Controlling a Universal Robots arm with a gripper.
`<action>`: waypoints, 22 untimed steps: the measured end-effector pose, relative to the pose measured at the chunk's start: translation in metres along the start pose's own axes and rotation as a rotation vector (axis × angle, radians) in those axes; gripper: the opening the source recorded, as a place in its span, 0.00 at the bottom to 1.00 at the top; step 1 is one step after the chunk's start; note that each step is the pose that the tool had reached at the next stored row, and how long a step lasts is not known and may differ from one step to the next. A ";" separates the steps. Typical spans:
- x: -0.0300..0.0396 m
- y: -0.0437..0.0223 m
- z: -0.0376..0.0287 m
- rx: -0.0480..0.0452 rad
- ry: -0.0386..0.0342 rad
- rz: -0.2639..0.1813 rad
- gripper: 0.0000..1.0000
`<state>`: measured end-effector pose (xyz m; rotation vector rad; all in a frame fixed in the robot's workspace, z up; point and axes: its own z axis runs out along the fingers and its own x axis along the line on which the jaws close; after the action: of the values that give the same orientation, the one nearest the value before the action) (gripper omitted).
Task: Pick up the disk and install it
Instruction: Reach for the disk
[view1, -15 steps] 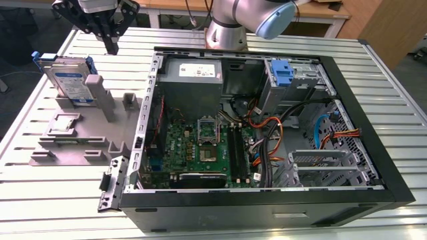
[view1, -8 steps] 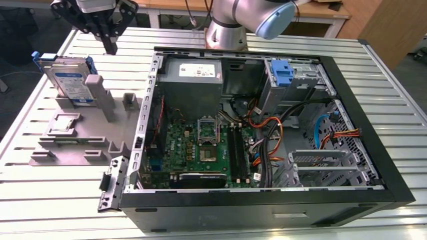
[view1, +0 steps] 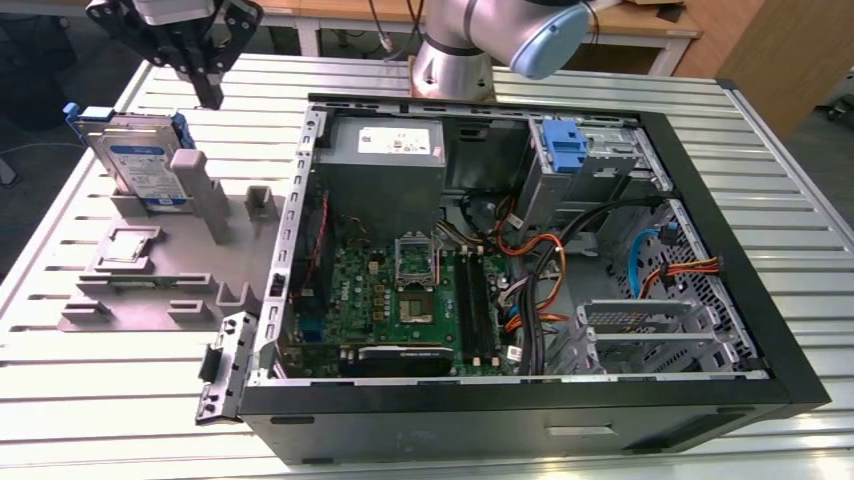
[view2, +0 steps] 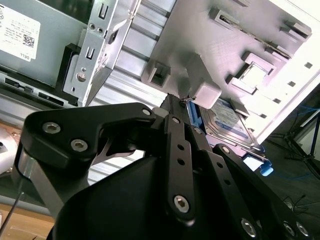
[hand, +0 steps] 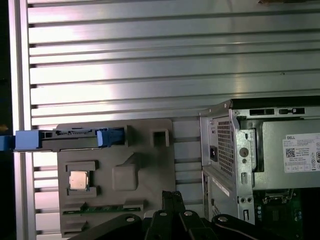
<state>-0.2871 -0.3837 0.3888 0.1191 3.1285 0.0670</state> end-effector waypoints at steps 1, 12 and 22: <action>0.0011 -0.0001 0.0000 0.0000 0.0000 0.000 0.11; 0.0086 -0.0007 -0.0001 0.0000 0.0001 0.000 0.11; 0.0126 -0.0010 -0.0001 0.0000 0.0000 0.000 0.11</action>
<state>-0.2997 -0.3837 0.3888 0.1192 3.1285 0.0670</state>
